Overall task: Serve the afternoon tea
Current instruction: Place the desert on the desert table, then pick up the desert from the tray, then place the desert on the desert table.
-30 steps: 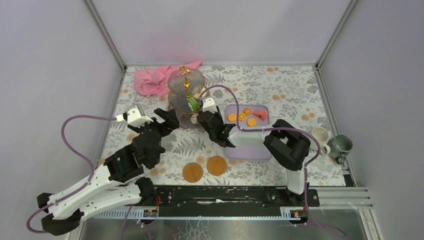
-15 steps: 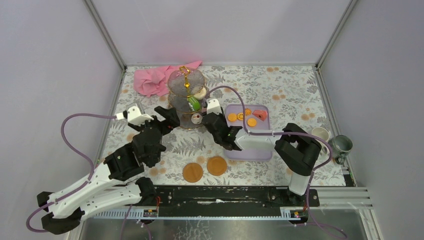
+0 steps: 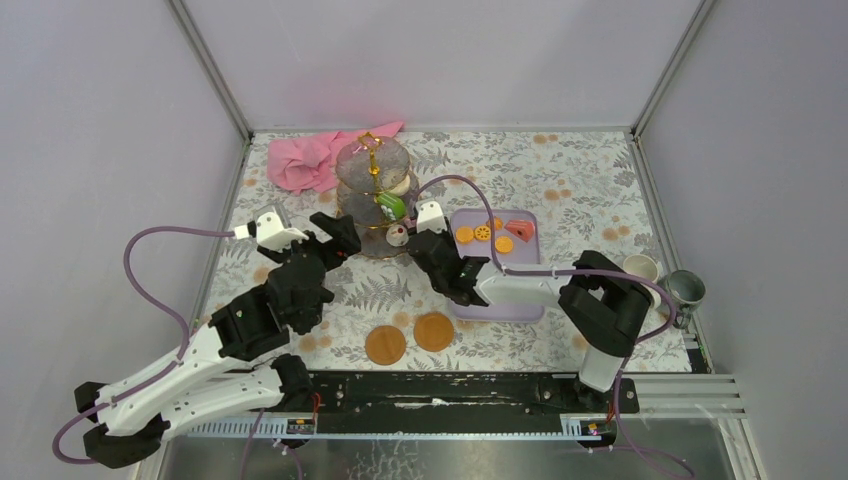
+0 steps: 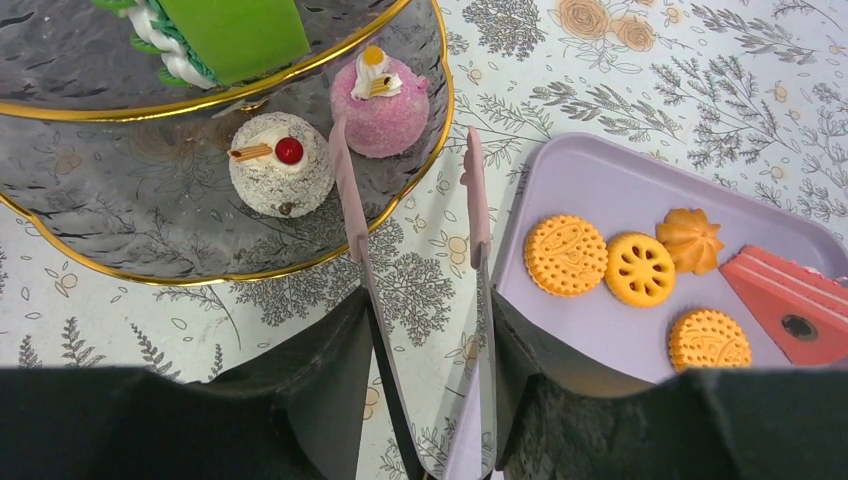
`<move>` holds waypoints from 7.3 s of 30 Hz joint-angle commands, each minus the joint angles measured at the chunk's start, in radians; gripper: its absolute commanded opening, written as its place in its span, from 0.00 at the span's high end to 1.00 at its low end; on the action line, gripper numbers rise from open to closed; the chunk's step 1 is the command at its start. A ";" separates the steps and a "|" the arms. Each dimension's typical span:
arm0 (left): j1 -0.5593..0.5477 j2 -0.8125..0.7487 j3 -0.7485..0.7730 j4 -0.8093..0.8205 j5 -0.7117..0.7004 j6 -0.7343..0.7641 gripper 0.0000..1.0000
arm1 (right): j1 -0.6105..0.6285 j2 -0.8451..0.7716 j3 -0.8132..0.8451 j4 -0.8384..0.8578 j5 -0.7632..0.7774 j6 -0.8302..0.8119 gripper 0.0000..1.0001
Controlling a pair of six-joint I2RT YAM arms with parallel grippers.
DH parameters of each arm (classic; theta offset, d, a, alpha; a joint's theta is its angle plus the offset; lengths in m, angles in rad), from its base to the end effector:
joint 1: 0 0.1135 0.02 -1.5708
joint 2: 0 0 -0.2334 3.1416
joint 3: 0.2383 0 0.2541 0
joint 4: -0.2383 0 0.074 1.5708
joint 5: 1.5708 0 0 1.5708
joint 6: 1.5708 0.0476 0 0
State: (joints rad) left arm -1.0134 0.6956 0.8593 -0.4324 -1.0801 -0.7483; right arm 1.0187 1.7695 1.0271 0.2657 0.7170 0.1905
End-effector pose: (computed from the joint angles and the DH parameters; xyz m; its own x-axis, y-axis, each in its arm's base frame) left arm 0.1243 -0.1201 0.3369 -0.0690 -0.4955 -0.8659 -0.1321 0.8648 -0.4844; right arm 0.2292 0.3124 0.1692 -0.2998 -0.2146 -0.9295 -0.2839 0.9503 -0.1278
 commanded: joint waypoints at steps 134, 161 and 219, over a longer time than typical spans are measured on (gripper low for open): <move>0.003 0.042 0.033 0.057 -0.004 0.052 0.07 | -0.175 -0.627 -0.197 -0.552 0.071 0.217 1.00; 0.003 -0.020 0.085 -0.026 -0.078 0.049 0.07 | 0.290 -0.422 0.196 -0.464 0.156 0.127 1.00; 0.004 -0.068 0.048 0.031 -0.075 0.153 0.07 | 0.181 -0.054 0.359 -0.144 0.046 0.159 1.00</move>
State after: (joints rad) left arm -1.0134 0.6224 0.9104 -0.4423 -1.1255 -0.6106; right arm 1.2133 1.7096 1.3914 0.0311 0.7647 0.3237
